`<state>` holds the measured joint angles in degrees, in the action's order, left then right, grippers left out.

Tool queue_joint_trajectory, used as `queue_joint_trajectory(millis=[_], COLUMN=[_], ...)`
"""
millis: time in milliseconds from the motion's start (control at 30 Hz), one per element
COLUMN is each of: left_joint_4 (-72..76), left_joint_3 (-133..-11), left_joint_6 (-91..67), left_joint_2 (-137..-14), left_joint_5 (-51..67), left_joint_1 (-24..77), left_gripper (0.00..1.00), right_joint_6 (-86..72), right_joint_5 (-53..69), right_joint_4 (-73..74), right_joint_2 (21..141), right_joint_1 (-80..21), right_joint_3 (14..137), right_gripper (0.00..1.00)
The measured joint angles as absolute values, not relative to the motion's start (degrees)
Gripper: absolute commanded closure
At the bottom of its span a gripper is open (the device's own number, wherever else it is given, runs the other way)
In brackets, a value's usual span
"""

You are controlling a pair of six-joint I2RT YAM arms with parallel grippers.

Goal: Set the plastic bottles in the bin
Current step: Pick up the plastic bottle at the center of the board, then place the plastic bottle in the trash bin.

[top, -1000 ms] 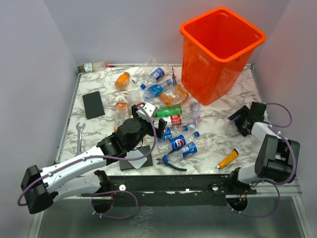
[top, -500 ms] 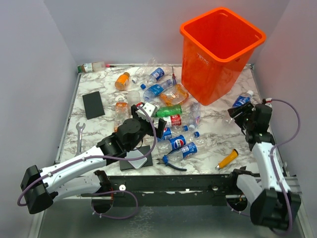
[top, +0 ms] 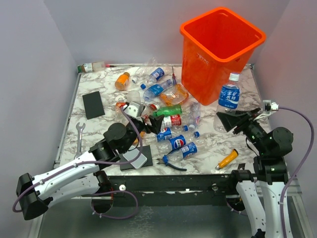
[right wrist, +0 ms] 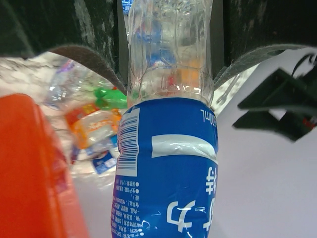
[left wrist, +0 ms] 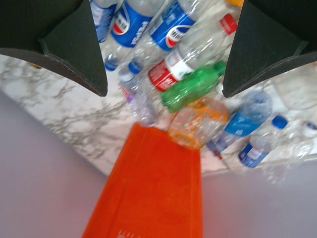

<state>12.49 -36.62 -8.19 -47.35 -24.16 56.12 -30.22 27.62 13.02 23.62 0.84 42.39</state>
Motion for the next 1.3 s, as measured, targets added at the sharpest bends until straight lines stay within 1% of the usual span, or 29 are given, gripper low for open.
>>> queue_joint_trajectory(millis=[100, 200, 400, 533, 800, 967, 1100, 1133, 1200, 1300], left_joint_4=[16.1, 17.5, 20.1, 21.9, 24.3, 26.1, 27.4, 27.6, 28.2, 28.1], left_joint_3=[-37.4, -41.4, -51.1, -54.4, -55.1, -58.5, -60.9, -61.1, -61.3, -61.3], left_joint_6=[-10.8, -14.1, -19.6, -22.7, -25.6, -26.8, -27.2, -27.2, -27.2, -27.2], left_joint_2=[-46.9, -48.6, -53.6, -56.3, -59.0, -62.6, -63.8, -63.8, -63.6, -63.2], left_joint_5=[-20.9, -16.9, -9.2, -5.4, -2.9, 0.6, 2.8, 3.1, 3.8, 5.0], left_joint_1=[56.1, 56.1, 56.1, 56.1, 56.1, 56.1, 56.1, 56.1, 56.1, 56.1], left_gripper=[0.01, 0.01, 0.01, 0.01, 0.01, 0.01, 0.01, 0.01, 0.07, 0.22], right_joint_6=[-29.7, -29.7, -29.9, -29.4, -29.1, -26.4, -23.6, -23.0, -22.3, -22.0], right_joint_5=[35.2, 41.8, 48.7, 50.3, 51.4, 50.9, 47.7, 46.9, 45.5, 44.1], right_joint_4=[9.3, 4.2, -2.4, -3.7, -6.9, -7.4, -7.4, -7.4, -7.7, -9.2], right_joint_2=[24.0, 25.6, 29.0, 31.3, 33.2, 36.1, 38.7, 39.2, 39.9, 40.2], right_joint_1=[-0.5, -2.4, -4.9, -6.2, -10.4, -18.0, -25.6, -27.0, -29.1, -30.0], right_joint_3=[41.8, 41.8, 42.0, 42.6, 42.2, 42.3, 42.3, 42.3, 42.3, 42.1], right_gripper=[0.54, 0.55, 0.56, 0.57, 0.57, 0.58, 0.6, 0.6, 0.61, 0.62])
